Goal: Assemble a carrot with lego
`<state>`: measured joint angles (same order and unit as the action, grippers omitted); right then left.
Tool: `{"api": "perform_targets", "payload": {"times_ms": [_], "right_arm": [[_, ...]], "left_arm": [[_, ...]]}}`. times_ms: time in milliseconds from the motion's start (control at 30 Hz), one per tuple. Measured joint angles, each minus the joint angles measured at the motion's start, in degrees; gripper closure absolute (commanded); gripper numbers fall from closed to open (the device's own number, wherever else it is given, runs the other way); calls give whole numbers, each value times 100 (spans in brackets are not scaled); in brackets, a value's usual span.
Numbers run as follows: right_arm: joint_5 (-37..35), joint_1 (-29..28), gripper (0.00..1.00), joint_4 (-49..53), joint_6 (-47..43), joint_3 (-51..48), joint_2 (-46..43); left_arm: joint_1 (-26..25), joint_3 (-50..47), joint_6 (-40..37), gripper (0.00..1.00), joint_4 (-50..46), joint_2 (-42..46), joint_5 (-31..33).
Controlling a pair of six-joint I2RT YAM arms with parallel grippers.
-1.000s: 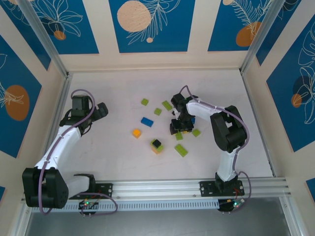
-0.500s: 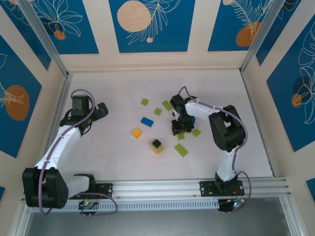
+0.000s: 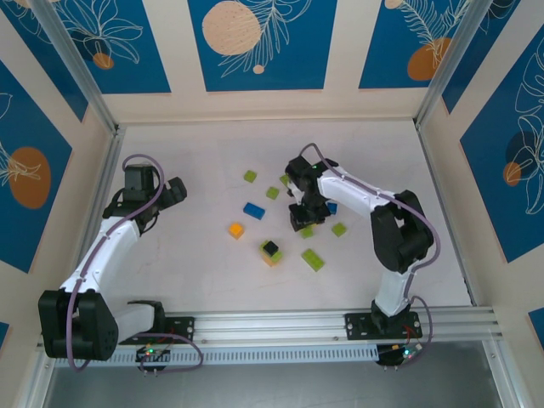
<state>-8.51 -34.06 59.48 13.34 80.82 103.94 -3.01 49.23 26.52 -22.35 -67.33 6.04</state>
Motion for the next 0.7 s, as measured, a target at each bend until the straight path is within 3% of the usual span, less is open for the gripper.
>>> {"api": "perform_targets", "payload": {"times_ms": [333,700], "right_arm": [[420,-1064,63,968,-612,1250,-199],[542,-1539,63,1298,-957,1362,415]], "left_arm": [[0,0,0,0,-2,0,0],[0,0,0,0,-2,0,2]]}}
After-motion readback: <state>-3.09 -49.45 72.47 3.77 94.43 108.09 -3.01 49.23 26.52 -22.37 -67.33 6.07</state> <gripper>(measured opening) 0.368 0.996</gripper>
